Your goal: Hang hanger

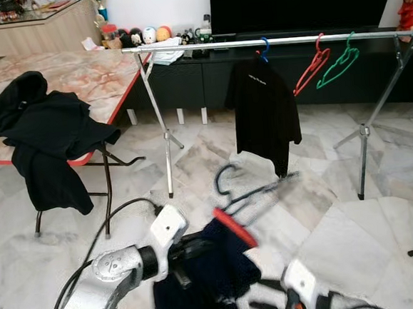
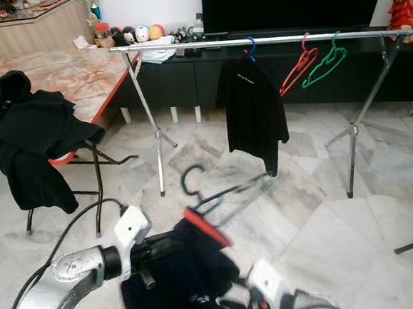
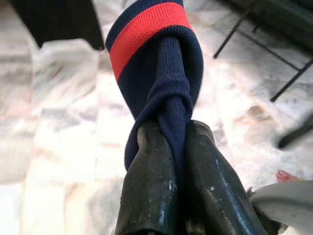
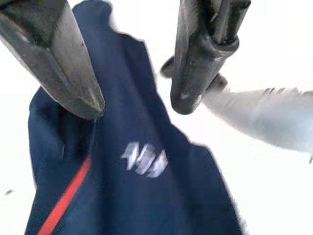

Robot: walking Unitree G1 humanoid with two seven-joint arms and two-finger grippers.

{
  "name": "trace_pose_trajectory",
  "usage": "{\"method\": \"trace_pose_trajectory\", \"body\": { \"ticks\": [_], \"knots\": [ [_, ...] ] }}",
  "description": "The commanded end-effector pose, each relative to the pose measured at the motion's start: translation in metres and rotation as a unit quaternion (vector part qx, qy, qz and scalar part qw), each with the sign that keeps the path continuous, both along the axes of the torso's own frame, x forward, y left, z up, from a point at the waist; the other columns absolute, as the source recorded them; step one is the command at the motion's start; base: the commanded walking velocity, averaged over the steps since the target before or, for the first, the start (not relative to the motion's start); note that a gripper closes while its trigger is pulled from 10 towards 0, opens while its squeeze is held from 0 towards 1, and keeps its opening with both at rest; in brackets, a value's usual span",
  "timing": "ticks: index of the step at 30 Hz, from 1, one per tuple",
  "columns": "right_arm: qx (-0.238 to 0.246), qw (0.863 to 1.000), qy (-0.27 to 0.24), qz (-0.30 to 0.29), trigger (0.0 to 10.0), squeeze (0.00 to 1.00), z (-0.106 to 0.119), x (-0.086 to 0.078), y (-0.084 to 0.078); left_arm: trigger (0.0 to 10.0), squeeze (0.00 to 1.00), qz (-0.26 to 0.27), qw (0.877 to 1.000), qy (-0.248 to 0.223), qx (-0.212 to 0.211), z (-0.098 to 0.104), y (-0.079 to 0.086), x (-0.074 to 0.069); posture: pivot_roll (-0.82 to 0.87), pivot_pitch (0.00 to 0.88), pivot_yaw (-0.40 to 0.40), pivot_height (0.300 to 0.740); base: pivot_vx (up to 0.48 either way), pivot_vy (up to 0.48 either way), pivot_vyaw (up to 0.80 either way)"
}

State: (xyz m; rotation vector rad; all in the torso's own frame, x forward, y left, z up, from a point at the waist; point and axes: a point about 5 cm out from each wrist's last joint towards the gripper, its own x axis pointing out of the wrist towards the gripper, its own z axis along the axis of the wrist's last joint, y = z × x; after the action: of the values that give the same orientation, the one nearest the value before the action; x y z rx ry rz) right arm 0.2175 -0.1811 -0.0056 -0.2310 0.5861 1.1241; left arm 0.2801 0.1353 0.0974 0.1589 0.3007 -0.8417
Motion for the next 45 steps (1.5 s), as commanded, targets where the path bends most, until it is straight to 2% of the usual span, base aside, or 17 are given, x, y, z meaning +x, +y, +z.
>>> {"method": "trace_pose_trajectory", "body": {
  "ticks": [1, 2, 3, 7, 9, 11, 15, 16, 19, 21, 23, 26, 32, 37, 39, 42, 45],
  "knots": [
    [-0.002, 0.999, -0.01, 0.039, 10.0, 1.0, 0.012, 0.002, 0.003, 10.0, 0.0, -0.003, 1.0, -0.025, 0.015, 0.005, 0.002, 0.003, 0.01, 0.074, 0.047, 0.74, 0.0, 0.0, 0.0],
    [-0.005, 0.999, -0.013, 0.044, 10.0, 0.98, 0.016, 0.003, 0.001, 10.0, 0.0, -0.009, 0.999, -0.022, 0.025, 0.002, 0.003, 0.002, 0.0, 0.074, 0.048, 0.74, 0.0, 0.0, 0.0],
    [-0.011, 0.998, -0.018, 0.051, 10.0, 0.0, 0.019, 0.003, -0.001, 10.0, 0.0, -0.015, 0.999, -0.02, 0.035, -0.001, 0.004, 0.0, 0.0, 0.073, 0.048, 0.74, 0.0, 0.0, 0.0],
    [-0.045, 0.995, -0.04, 0.082, 10.0, 0.0, 0.035, 0.008, -0.012, 10.0, 0.0, -0.037, 0.998, -0.009, 0.057, -0.013, 0.007, -0.006, 0.0, 0.062, 0.046, 0.74, 0.0, 0.0, 0.0],
    [-0.096, 0.988, -0.063, 0.104, 10.0, 0.0, 0.046, 0.014, -0.024, 10.0, 0.0, -0.054, 0.996, -0.001, 0.073, -0.018, 0.01, -0.008, 0.0, 0.051, 0.045, 0.74, 0.0, 0.0, 0.0],
    [-0.112, 0.985, -0.068, 0.113, 10.0, 0.0, 0.051, 0.016, -0.028, 10.0, 0.0, -0.066, 0.994, 0.0, 0.082, -0.02, 0.011, -0.01, 0.0, 0.05, 0.045, 0.74, 0.0, 0.0, 0.0],
    [-0.105, 0.983, -0.098, 0.114, 10.0, 0.0, 0.08, 0.027, -0.035, 10.0, 0.0, -0.105, 0.991, 0.009, 0.084, -0.018, 0.009, -0.016, 0.0, 0.041, 0.036, 0.74, 0.0, 0.0, 0.0],
    [-0.087, 0.983, -0.113, 0.113, 10.0, 0.0, 0.094, 0.033, -0.036, 10.0, 0.0, -0.124, 0.988, 0.014, 0.095, -0.019, 0.01, -0.018, 0.0, 0.031, 0.031, 0.74, 0.0, 0.0, 0.0],
    [-0.06, 0.984, -0.135, 0.104, 10.0, 0.0, 0.108, 0.043, -0.037, 10.0, 0.0, -0.15, 0.983, 0.017, 0.106, -0.02, 0.009, -0.021, -0.01, 0.02, 0.027, 0.74, 0.0, 0.0, 0.0],
    [-0.06, 0.983, -0.14, 0.104, 10.0, 0.0, 0.11, 0.045, -0.038, 10.0, 0.0, -0.157, 0.982, 0.017, 0.108, -0.019, 0.009, -0.021, -0.01, 0.02, 0.026, 0.74, 0.0, 0.0, 0.0],
    [-0.129, 0.974, -0.153, 0.107, 10.0, 0.0, 0.1, 0.051, -0.04, 10.0, 0.0, -0.182, 0.975, 0.013, 0.124, -0.013, 0.008, -0.02, 0.0, 0.015, 0.02, 0.74, 0.0, 0.0, 0.0],
    [-0.102, 0.974, -0.147, 0.137, 10.0, 0.0, 0.099, 0.047, -0.026, 10.0, 0.0, -0.221, 0.966, 0.016, 0.133, -0.004, 0.006, -0.021, 0.0, 0.001, 0.023, 0.74, 0.0, 0.0, 0.0],
    [-0.072, 0.973, -0.141, 0.167, 10.0, 0.0, 0.098, 0.045, -0.016, 10.0, 0.0, -0.27, 0.951, 0.006, 0.151, 0.005, 0.001, -0.019, 0.01, 0.0, 0.021, 0.74, 0.0, 0.0, 0.0],
    [-0.05, 0.972, -0.138, 0.182, 10.0, 0.0, 0.105, 0.048, -0.019, 10.0, 0.0, -0.315, 0.925, -0.008, 0.213, 0.01, 0.002, -0.017, 0.01, 0.015, 0.008, 0.74, 0.0, 0.0, 0.0],
    [-0.068, 0.972, -0.141, 0.177, 10.0, 0.0, 0.105, 0.051, -0.026, 10.0, 0.0, -0.331, 0.904, -0.007, 0.272, 0.004, 0.006, -0.015, 0.01, 0.023, 0.005, 0.74, 0.0, 0.0, 0.0],
    [-0.064, 0.972, -0.142, 0.176, 10.0, 0.0, 0.107, 0.052, -0.027, 10.0, 0.0, -0.334, 0.896, -0.007, 0.293, 0.001, 0.008, -0.014, 0.01, 0.025, 0.005, 0.74, 0.0, 0.0, 0.0],
    [-0.06, 0.972, -0.146, 0.172, 10.0, 0.0, 0.107, 0.053, -0.027, 10.0, 0.0, -0.337, 0.896, -0.008, 0.29, 0.004, 0.007, -0.014, 0.0, 0.034, 0.004, 0.74, 0.0, 0.0, 0.0]
  ]
}}
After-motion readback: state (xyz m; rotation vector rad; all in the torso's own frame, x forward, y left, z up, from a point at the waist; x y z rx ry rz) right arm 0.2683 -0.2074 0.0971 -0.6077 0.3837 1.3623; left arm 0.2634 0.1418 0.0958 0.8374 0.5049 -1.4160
